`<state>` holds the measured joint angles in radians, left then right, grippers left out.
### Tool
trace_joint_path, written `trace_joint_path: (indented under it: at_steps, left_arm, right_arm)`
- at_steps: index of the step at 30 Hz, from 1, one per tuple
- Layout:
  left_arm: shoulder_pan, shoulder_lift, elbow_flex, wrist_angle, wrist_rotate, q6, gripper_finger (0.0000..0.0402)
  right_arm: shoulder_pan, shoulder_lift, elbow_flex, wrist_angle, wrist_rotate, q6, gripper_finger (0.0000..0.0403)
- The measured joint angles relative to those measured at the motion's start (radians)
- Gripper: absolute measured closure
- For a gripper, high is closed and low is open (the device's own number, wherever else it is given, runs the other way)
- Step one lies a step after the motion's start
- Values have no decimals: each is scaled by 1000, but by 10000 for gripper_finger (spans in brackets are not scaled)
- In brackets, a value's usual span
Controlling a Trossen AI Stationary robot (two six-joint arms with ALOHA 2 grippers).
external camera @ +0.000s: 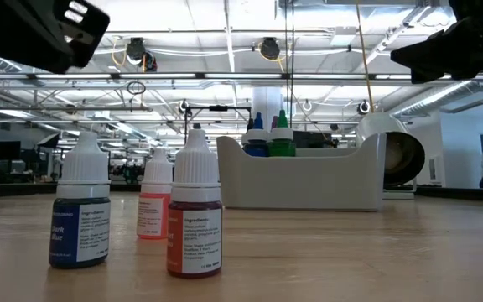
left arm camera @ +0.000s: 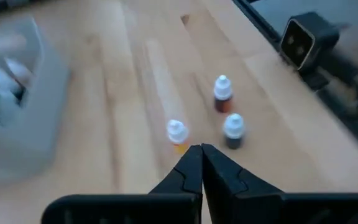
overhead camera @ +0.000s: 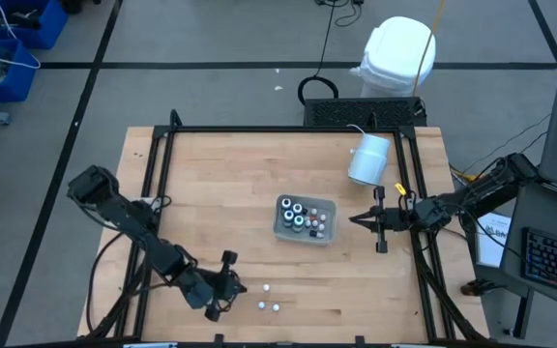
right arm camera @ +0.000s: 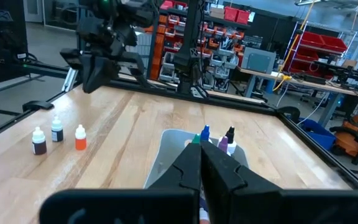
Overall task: Pick & Place food coloring
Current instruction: Put the small dark blue bottle into the gray bin
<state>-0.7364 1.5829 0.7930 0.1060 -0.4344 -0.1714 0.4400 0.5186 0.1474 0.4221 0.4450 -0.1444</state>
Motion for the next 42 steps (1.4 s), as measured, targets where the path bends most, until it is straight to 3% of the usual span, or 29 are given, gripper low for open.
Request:
trace_joint_path:
  at_steps: [5, 8, 15, 23, 33, 37, 42]
  left_arm:
    - [19, 1, -85, 241, 11, 300, 397]
    - [50, 0, -113, 371, 61, 352, 391]
    - [137, 0, -117, 337, 123, 144, 396]
    - [146, 0, -117, 332, 130, 18, 376]
    - [81, 1, -117, 414, 54, 11, 387]
    - [36, 6, -116, 425, 35, 0, 357]
    - [14, 105, -64, 449, 15, -20, 284]
  right_arm:
    - [0, 0, 0, 0, 0, -2, 403]
    - [0, 0, 0, 0, 0, -2, 403]
    - [0, 0, 0, 0, 0, -2, 403]
    - [0, 0, 0, 0, 0, 1, 403]
    - [0, 0, 0, 0, 0, 1, 403]
    - [0, 0, 0, 0, 0, 2, 403]
    - [0, 0, 0, 0, 0, 5, 403]
